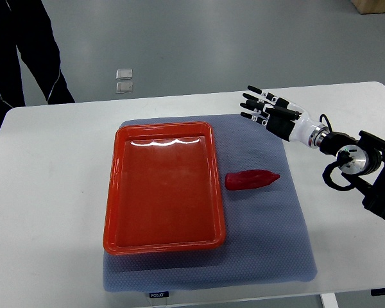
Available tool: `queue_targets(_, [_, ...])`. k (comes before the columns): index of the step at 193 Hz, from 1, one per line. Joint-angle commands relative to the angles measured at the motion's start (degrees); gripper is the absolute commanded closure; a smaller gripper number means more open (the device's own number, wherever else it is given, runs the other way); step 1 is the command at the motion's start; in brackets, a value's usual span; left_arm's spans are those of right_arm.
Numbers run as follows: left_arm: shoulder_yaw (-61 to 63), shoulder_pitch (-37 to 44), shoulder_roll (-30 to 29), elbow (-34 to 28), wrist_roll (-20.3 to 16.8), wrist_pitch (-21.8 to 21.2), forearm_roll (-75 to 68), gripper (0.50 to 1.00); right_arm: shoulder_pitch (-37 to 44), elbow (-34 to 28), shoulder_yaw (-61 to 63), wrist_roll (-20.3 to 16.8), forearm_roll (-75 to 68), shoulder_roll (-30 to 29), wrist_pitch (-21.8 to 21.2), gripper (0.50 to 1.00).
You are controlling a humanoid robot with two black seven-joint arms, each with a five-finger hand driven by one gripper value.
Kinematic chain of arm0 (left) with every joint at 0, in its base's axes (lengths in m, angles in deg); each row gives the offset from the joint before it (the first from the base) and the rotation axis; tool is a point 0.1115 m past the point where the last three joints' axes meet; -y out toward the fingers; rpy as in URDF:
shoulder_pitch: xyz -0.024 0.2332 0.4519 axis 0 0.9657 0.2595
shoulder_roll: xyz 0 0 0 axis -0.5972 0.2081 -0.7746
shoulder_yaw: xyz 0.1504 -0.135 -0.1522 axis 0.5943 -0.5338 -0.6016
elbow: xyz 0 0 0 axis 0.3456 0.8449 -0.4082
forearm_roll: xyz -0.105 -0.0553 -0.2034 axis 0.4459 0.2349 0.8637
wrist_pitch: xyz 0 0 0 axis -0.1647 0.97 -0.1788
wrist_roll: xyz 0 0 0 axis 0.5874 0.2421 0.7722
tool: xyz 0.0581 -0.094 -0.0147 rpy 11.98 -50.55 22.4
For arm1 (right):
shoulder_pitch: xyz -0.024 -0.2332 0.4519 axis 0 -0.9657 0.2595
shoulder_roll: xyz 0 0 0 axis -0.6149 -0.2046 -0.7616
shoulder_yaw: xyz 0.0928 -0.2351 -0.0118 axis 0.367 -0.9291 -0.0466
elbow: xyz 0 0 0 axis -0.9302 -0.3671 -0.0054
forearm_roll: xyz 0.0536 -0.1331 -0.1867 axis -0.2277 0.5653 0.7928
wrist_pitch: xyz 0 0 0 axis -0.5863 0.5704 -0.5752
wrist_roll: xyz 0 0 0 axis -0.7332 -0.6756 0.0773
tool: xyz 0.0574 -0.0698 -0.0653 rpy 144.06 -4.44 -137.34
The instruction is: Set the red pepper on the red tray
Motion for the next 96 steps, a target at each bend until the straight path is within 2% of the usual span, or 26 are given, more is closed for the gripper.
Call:
queue_targets(1, [0.0, 0.0, 0.0, 0.0, 0.0, 0.0, -0.1, 0.5, 0.0, 0.0, 0.0, 0.0, 0.1, 0.0, 0.1, 0.587])
queue_targets(51, [0.0, -0.1, 0.0, 0.1, 0.0, -0.4, 0.0, 0.5, 0.4, -0.2, -0.6, 0.1, 1.6, 0.4, -0.7, 0.587])
queue_targets(72, [0.1, -0.1, 0.0, 0.1, 0.0, -0.3, -0.1, 0.5, 1.0, -0.2, -0.6, 0.1, 6.0, 1.0, -1.3, 0.587])
queue_targets(96, [0.0, -0.1, 0.0, 0.1, 0.0, -0.3, 0.0, 0.5, 1.8, -0.4, -0.9, 0.3, 14.8, 1.3, -4.2, 0.587])
